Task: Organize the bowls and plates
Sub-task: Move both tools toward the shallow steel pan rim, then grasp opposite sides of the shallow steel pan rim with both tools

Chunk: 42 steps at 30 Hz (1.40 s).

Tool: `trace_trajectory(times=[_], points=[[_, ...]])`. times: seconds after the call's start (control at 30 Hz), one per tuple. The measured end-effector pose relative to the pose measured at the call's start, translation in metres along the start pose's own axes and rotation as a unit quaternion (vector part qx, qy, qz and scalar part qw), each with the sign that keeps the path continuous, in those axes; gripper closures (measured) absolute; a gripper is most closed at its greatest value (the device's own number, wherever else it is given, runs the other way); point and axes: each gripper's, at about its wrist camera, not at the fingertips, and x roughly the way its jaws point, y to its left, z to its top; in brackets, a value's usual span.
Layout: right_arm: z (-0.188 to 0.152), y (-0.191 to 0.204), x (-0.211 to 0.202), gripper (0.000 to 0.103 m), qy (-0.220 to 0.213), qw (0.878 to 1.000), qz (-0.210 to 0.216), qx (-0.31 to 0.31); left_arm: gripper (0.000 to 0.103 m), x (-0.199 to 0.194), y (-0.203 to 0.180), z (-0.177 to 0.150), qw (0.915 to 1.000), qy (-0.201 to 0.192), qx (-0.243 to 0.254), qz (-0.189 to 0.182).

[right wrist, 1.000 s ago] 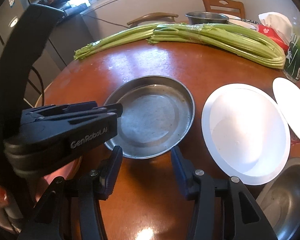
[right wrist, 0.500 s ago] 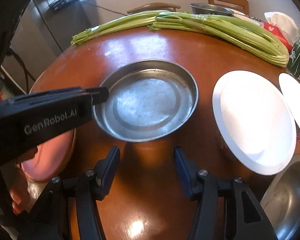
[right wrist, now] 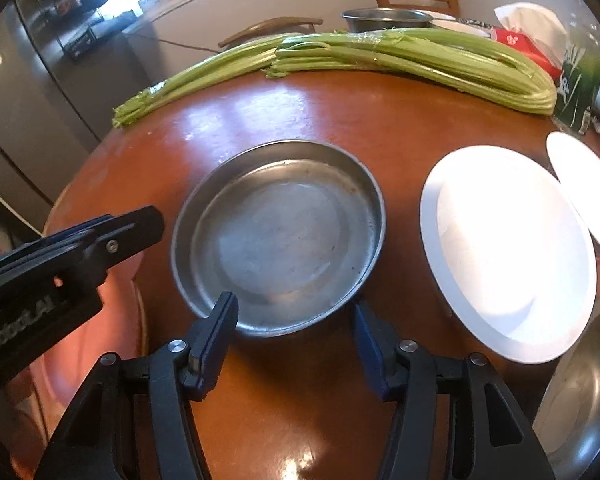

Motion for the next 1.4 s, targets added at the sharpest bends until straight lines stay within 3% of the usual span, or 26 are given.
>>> trace_trajectory(times=[0.17,0.47,0.77,1.0,1.4], points=[[0.0,0.001,0.002,0.044,0.012,1.0,-0.001,-0.024,0.062,0.0,0.002,-0.001,1.0,0.0,0.0,-0.003],[-0.03,-0.001,-0.017,0.043,0.042,0.996,0.013,-0.082,0.062,-0.017,-0.004,-0.016,0.9999,-0.007,0.007,-0.007],[-0.067,-0.015,-0.042,0.044,0.053,0.99,0.038,-0.126,0.062,-0.05,-0.018,-0.077,0.9998,-0.011,0.01,-0.014],[-0.088,-0.019,-0.057,0.044,0.048,0.984,0.063,-0.158,0.062,-0.062,-0.019,-0.129,0.9998,-0.002,-0.019,-0.007],[-0.11,-0.018,-0.07,0.044,0.05,0.974,0.091,-0.2,0.062,-0.055,-0.018,-0.16,0.9987,0.018,-0.048,0.002]])
